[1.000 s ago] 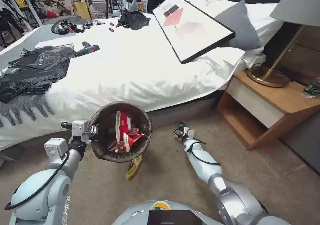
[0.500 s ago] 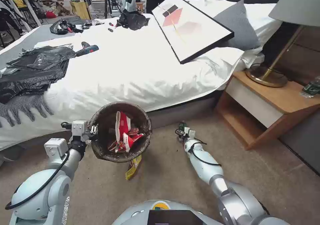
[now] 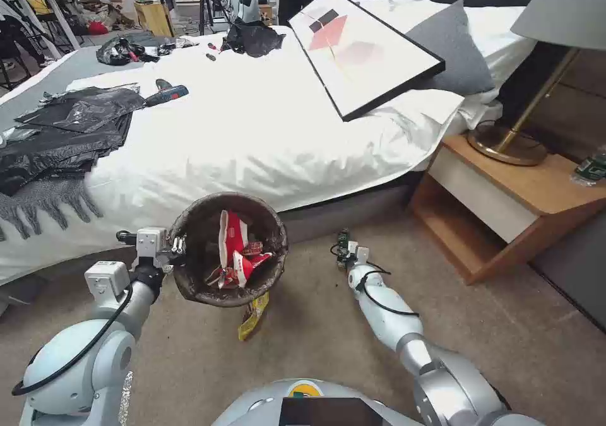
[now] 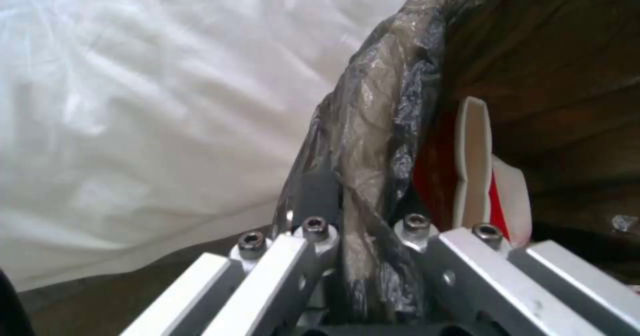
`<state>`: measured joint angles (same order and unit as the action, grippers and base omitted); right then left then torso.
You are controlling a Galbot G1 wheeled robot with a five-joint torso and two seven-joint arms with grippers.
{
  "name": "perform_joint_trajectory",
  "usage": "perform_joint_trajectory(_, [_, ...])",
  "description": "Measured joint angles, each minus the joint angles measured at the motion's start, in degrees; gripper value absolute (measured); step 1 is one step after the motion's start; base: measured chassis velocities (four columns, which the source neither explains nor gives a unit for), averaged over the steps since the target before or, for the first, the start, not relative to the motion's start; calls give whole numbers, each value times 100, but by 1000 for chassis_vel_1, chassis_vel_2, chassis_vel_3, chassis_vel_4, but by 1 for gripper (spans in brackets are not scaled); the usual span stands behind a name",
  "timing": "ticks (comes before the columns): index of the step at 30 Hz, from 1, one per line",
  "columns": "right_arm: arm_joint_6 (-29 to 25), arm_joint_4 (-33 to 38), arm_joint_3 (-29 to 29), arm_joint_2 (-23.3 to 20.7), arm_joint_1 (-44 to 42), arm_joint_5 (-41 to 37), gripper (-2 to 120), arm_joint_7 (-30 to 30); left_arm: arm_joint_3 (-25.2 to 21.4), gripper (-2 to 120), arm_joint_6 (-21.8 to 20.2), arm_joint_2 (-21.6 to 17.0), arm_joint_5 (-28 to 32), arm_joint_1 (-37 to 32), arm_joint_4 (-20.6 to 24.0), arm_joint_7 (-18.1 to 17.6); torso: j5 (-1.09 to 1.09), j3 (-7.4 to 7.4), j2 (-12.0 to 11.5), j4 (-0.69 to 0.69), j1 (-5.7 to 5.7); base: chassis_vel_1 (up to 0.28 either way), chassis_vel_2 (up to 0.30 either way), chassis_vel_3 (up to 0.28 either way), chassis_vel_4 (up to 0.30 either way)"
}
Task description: Pick up the trash bin, then pick up the garbage from the floor and place it into the trash bin.
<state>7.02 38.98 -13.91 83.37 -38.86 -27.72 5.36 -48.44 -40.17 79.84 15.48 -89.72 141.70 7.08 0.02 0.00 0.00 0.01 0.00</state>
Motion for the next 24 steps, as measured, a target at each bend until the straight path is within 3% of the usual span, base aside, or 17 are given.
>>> perform_joint_trajectory(4, [272,1232,-79,-251,-651,0,31,100,-17,3,0,-22,20,16,-25,-3,-1,0,0,-1,0,0,0,0,0])
perform_joint_trajectory(5, [272,1232,-79,-251,-651,0,31,100,-17,3,0,-22,20,16,-25,-3,-1,0,0,-1,0,0,0,0,0])
perform_joint_trajectory(9, [601,2656,-481,-398,-1418,227,31,77,-27,3,0,-36,54,28,-36,-4,-1,-1,0,-3,0,0,0,0,0])
perform_joint_trajectory(13, [616,3409,-901,-369,-1756,789,31,-99,-40,3,0,-62,91,38,-44,-7,-2,-1,0,-2,0,0,0,0,0])
perform_joint_trajectory(24, [940,5399,-1205,-595,-2937,651,31,-249,-80,3,-2,-165,222,106,-174,-8,-1,-1,0,-1,0,0,0,0,0])
